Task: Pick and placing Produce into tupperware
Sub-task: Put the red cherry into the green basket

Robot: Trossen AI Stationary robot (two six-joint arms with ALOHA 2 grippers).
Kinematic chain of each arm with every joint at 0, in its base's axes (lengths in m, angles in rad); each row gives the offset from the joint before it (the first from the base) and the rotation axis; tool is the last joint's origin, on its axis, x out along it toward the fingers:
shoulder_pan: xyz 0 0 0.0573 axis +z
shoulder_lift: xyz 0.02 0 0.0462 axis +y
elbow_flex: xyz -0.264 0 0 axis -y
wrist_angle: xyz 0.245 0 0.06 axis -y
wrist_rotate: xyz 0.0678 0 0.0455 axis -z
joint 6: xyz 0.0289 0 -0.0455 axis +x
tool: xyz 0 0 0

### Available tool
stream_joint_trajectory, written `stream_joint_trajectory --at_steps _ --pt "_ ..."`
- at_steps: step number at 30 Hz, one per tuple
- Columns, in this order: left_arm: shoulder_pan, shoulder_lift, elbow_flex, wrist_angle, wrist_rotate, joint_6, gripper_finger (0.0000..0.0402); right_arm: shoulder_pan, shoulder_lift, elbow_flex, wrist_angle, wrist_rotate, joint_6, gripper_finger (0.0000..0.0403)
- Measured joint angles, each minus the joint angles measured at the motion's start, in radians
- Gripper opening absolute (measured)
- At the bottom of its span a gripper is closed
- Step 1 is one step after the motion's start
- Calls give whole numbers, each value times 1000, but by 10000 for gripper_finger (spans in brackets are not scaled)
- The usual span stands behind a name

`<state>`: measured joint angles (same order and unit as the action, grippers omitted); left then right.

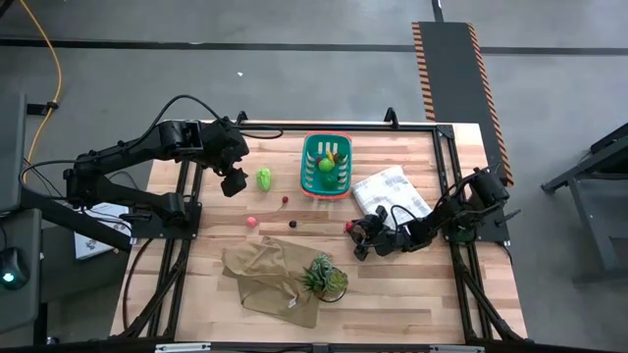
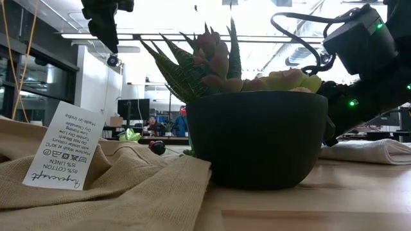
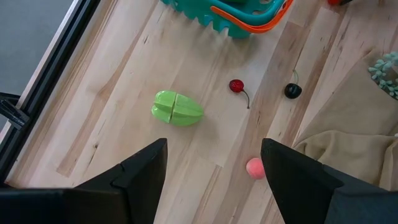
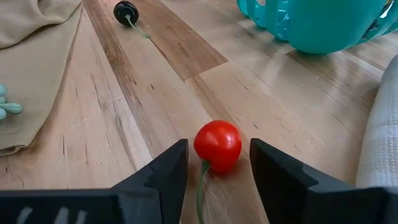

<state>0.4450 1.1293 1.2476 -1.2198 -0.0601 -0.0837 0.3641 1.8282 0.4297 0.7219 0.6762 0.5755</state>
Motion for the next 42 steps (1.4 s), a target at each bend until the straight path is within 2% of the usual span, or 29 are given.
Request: stream_joint_trajectory --at_steps 7,14,24,42 --pt "0 0 0 0 0 0 248 -3 0 0 0 -1 0 163" --pt "0 0 0 0 0 0 248 -38 0 0 21 -67 -24 163" --pt "0 0 0 0 0 0 248 -51 0 0 26 -86 -35 162" --pt "0 0 0 0 0 0 248 -51 0 0 24 -86 -34 108"
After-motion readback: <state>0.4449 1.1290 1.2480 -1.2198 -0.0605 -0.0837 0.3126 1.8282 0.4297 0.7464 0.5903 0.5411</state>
